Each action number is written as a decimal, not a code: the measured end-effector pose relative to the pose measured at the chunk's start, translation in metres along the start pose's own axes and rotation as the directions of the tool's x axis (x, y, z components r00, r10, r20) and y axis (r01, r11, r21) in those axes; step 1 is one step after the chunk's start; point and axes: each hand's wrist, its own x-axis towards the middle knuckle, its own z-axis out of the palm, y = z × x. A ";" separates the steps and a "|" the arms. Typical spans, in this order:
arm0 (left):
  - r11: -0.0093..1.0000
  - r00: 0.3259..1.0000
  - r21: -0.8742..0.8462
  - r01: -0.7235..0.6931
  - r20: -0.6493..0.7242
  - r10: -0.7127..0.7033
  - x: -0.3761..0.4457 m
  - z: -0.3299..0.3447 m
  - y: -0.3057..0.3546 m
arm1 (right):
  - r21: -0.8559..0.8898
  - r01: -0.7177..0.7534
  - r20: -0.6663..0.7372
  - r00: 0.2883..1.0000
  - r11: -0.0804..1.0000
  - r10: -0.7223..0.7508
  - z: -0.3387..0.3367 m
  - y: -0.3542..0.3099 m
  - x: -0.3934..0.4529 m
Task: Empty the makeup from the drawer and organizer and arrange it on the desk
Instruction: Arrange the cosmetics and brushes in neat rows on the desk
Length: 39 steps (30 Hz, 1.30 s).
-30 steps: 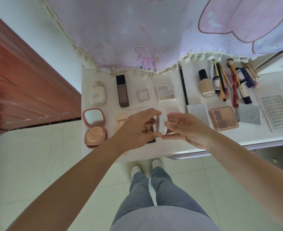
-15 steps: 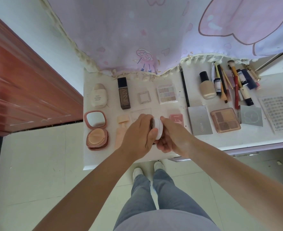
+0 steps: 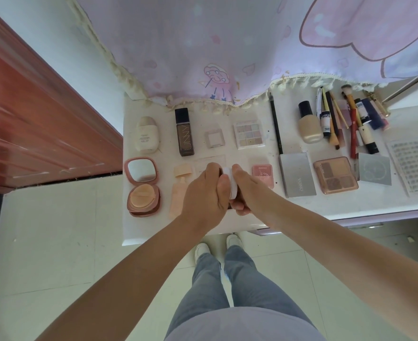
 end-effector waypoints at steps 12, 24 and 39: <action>0.825 0.887 -0.366 0.431 0.337 -0.315 0.005 -0.011 -0.015 | -0.506 0.265 0.063 0.961 0.821 -0.271 -0.028 0.000 0.000; 0.501 0.743 -0.564 0.656 0.370 -0.557 0.026 0.017 -0.009 | 0.536 0.231 -0.331 0.942 0.812 -0.049 -0.046 0.033 0.026; 0.115 0.597 -0.708 0.697 0.484 -0.640 0.022 0.013 -0.029 | -0.726 0.105 -0.239 0.888 0.680 -0.392 -0.068 0.068 0.054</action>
